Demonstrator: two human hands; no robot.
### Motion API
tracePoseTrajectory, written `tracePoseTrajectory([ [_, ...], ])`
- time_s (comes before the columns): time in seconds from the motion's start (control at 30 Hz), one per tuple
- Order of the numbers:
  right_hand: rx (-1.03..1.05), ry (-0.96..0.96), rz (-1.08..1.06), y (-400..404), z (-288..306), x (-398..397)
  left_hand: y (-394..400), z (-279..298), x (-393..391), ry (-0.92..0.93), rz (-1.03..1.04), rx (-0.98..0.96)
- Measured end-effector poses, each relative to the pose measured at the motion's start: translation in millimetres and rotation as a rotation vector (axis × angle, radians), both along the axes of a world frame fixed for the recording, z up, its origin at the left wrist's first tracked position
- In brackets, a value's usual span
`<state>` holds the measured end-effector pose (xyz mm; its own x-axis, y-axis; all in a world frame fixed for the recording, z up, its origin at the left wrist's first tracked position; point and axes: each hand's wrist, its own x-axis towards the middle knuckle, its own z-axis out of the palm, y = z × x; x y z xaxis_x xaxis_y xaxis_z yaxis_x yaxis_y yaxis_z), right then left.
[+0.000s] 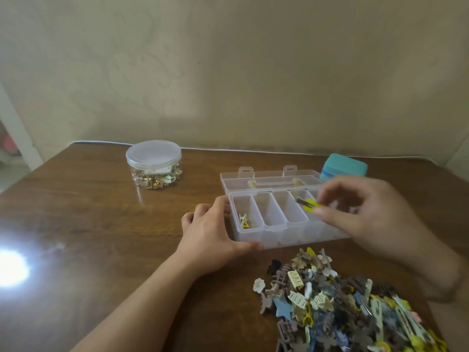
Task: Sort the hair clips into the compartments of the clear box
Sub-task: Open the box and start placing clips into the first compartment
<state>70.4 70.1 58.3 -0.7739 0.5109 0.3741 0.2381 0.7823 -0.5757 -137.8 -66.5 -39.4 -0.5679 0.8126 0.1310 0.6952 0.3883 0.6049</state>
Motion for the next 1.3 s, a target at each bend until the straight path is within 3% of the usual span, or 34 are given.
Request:
tracePoseTrajectory([
  [0.2, 0.152, -0.11, 0.004, -35.3, -24.2, -82.2, -1.8, -1.9, -1.4, 0.023, -0.019, 0.023],
  [0.3, 0.223, -0.204, 0.08, -36.7, -30.5, -82.1, -1.9, -2.6, -2.0, 0.028, -0.019, 0.025],
  [0.43, 0.125, -0.116, 0.088, -21.6, -13.9, -43.9, -2.8, -2.0, -2.3, 0.006, -0.015, 0.012],
  [0.57, 0.131, -0.466, 0.06, -3.3, -3.8, -2.9, -2.1, -1.1, -2.4, -0.011, -0.015, 0.008],
  [0.63, 0.249, -0.64, 0.036, 0.6, -12.5, 3.4, -1.7, 0.1, -1.4, -0.009, -0.009, 0.0],
  [0.7, 0.35, -0.718, 0.022, 3.0, -20.1, 6.1, -1.4, 0.8, -1.4, -0.006, -0.004, -0.003],
  [0.8, 0.323, -0.807, 0.009, 7.2, -22.2, 10.8, -1.1, 0.5, -0.6, 0.001, -0.004, -0.003],
  [1.3, 0.147, -0.842, -0.029, 22.3, -24.5, 21.1, -1.8, 3.5, 2.4, 0.01, -0.005, -0.01],
])
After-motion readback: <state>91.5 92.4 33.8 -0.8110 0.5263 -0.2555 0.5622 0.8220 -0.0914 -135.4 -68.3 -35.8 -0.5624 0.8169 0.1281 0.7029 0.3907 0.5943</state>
